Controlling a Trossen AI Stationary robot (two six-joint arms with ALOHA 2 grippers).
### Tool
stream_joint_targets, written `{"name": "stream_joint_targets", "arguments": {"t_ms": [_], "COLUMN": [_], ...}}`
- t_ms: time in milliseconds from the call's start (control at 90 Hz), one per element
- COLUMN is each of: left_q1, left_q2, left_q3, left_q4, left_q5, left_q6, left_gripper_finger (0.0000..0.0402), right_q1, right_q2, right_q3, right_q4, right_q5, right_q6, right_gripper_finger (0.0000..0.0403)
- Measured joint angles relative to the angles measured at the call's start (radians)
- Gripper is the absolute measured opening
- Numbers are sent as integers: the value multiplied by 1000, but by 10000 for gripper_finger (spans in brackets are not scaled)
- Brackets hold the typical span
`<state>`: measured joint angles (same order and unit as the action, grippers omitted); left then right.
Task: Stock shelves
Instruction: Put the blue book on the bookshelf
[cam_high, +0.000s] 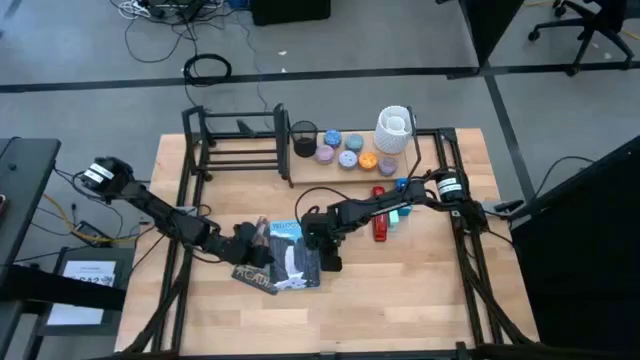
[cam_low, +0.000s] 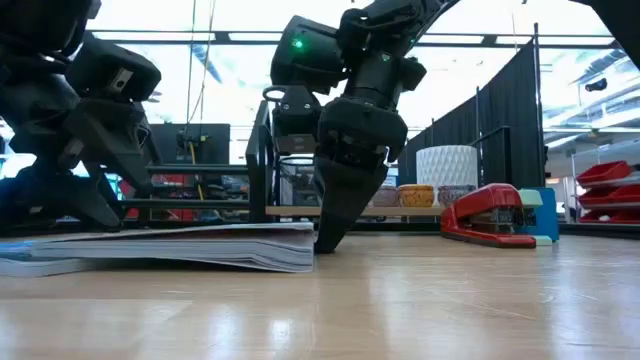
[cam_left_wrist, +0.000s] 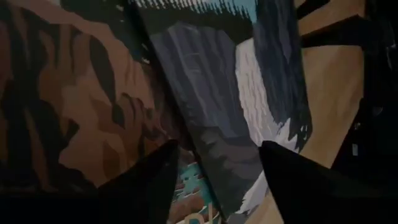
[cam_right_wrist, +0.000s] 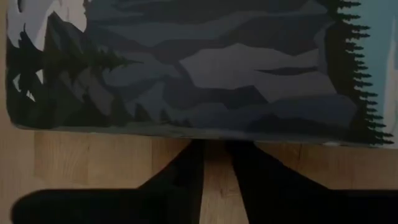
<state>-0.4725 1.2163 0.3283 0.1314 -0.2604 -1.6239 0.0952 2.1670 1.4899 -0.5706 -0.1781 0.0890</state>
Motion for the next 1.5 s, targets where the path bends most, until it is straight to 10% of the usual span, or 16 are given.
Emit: {"name": "stream_joint_targets", "arguments": {"t_ms": [789,1500], "left_q1": [2,8], "left_q2": [-1,44], "left_q3": [0,-5], "left_q4": [-178,241], "left_q5": [-113,-214], "left_q6": [-28,86], "left_gripper_finger": [219,218], "right_q1": [43,28], "right_q2": [2,3], "right_q3": [-1,0], "right_q4": [115,138], "right_q5": [17,-25], "right_q6": [153,193], "right_gripper_finger": [49,50]}}
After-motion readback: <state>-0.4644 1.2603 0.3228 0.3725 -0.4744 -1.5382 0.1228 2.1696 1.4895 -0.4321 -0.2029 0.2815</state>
